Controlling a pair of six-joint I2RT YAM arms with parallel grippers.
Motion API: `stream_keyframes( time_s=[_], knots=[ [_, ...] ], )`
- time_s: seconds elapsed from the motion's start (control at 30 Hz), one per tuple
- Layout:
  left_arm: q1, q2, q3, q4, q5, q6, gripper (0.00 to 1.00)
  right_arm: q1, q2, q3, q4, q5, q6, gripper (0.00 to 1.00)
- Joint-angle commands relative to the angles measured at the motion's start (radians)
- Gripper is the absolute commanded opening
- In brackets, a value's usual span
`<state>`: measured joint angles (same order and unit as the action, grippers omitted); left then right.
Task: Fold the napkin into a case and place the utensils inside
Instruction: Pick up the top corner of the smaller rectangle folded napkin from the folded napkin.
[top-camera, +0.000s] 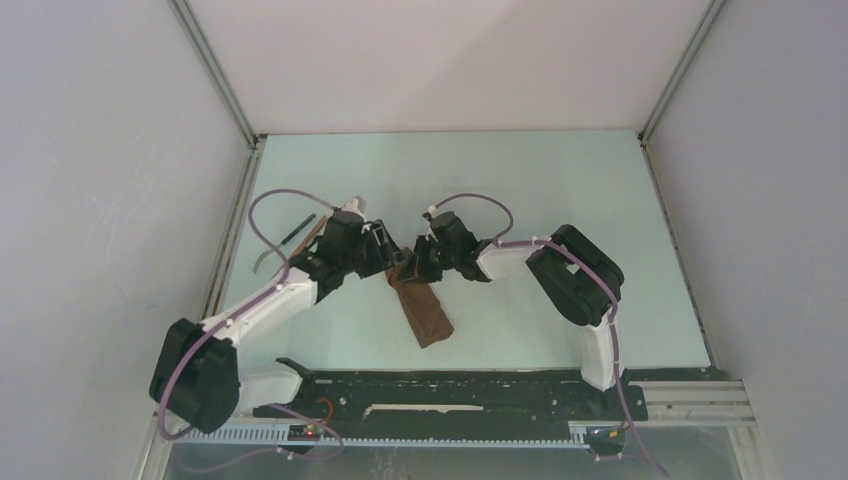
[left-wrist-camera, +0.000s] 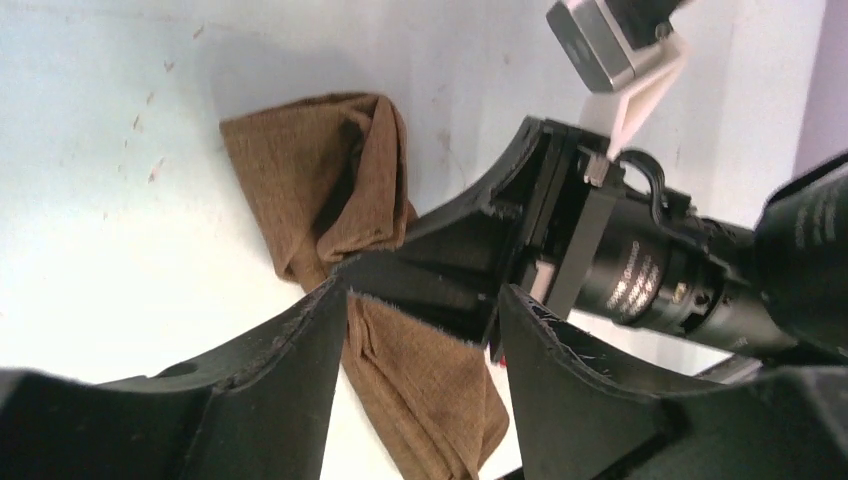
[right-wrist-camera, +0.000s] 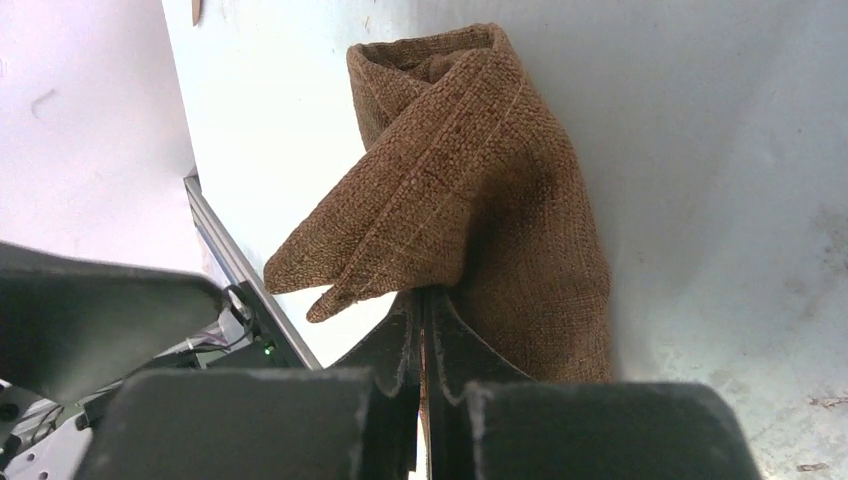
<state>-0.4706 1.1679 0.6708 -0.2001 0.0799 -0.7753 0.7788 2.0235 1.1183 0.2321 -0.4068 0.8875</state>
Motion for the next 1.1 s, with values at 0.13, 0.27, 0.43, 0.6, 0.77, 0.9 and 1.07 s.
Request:
stream_keyframes(
  time_s=[0.13, 0.27, 0.43, 0.6, 0.77, 0.9, 1.07],
  knots=[
    [0.004, 0.161, 0.134, -0.069, -0.063, 0.119, 0.50, 0.002, 0.000, -0.008, 0.052, -0.013, -0.038, 0.00],
    [0.004, 0.195, 0.170, -0.087, -0.077, 0.141, 0.52, 0.001, -0.006, -0.007, 0.051, -0.018, -0.041, 0.00],
    [0.004, 0.253, 0.206, -0.074, -0.052, 0.145, 0.51, 0.000, -0.011, -0.006, 0.061, -0.023, -0.038, 0.00],
    [0.004, 0.274, 0.208, -0.067, -0.044, 0.142, 0.48, -0.001, -0.016, -0.008, 0.059, -0.027, -0.041, 0.00],
    [0.005, 0.287, 0.207, -0.068, -0.050, 0.140, 0.35, -0.003, -0.018, -0.006, 0.059, -0.029, -0.046, 0.00],
    [0.029, 0.293, 0.204, -0.064, -0.052, 0.123, 0.15, -0.002, -0.028, -0.006, 0.049, -0.014, -0.067, 0.00],
    [0.090, 0.296, 0.188, -0.023, 0.042, 0.092, 0.02, 0.005, -0.065, -0.006, 0.015, 0.030, -0.144, 0.07]
  ],
)
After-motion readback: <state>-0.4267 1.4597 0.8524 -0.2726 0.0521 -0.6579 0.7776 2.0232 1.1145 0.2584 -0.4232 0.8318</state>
